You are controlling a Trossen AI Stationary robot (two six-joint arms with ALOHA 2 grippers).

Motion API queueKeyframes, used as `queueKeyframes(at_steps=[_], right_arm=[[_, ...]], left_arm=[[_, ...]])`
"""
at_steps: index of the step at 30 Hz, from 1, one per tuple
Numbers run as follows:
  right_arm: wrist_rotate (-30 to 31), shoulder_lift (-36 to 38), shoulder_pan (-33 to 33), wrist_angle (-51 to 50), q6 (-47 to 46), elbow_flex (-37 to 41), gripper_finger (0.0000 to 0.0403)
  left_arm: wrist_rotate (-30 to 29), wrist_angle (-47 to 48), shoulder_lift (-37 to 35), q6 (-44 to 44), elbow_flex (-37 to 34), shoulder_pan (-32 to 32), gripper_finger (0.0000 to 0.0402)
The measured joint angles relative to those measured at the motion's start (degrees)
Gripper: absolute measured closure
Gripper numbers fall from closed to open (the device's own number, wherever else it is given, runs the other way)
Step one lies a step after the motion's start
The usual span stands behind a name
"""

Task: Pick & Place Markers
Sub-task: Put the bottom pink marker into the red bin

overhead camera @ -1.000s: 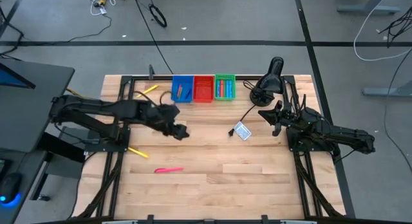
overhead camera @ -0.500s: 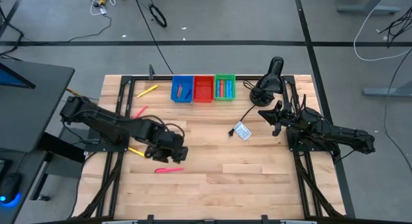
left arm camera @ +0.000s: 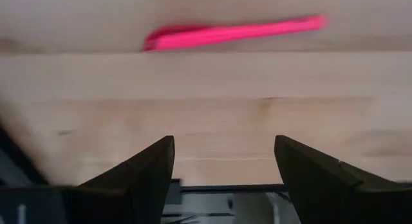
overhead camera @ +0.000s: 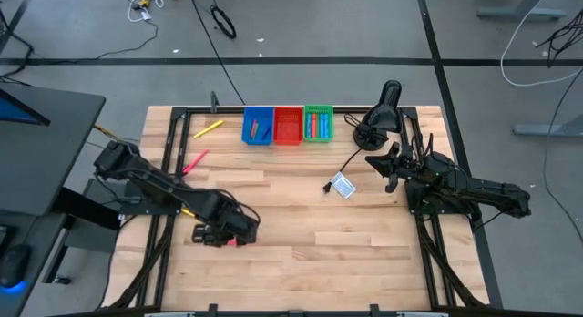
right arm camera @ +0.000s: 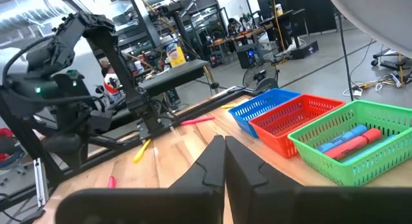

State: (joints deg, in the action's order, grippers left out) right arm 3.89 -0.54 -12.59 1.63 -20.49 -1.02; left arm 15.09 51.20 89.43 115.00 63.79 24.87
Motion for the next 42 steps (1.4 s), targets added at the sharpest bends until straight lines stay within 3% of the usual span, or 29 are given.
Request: queueKeyframes(at_steps=[3, 12, 20, 27, 42], right_arm=[[-0.01, 0.00, -0.01, 0.00, 0.00, 0.00, 0.0392], [0.01, 0.00, 0.01, 0.00, 0.00, 0.00, 0.0392], [0.01, 0.00, -0.01, 0.00, 0.00, 0.00, 0.0392], [0.01, 0.00, 0.01, 0.00, 0.00, 0.00, 0.0392], [0.01, 0.00, -0.01, 0.00, 0.00, 0.00, 0.0392]], left_arm=[[1.54, 2.63, 1.45, 1.39, 0.00, 1.35, 0.0126], [-1.05, 6.79, 7.09, 1.40, -0.02, 5.08, 0.0126], [-2.84, 8.39, 13.72, -0.96, -2.09, 4.35, 0.0126], [-3.46, 6.16, 14.15, -2.22, -4.20, 3.47, 0.0126], [-13.54, 6.40, 14.05, -3.81, -4.20, -0.22, 0.0126]])
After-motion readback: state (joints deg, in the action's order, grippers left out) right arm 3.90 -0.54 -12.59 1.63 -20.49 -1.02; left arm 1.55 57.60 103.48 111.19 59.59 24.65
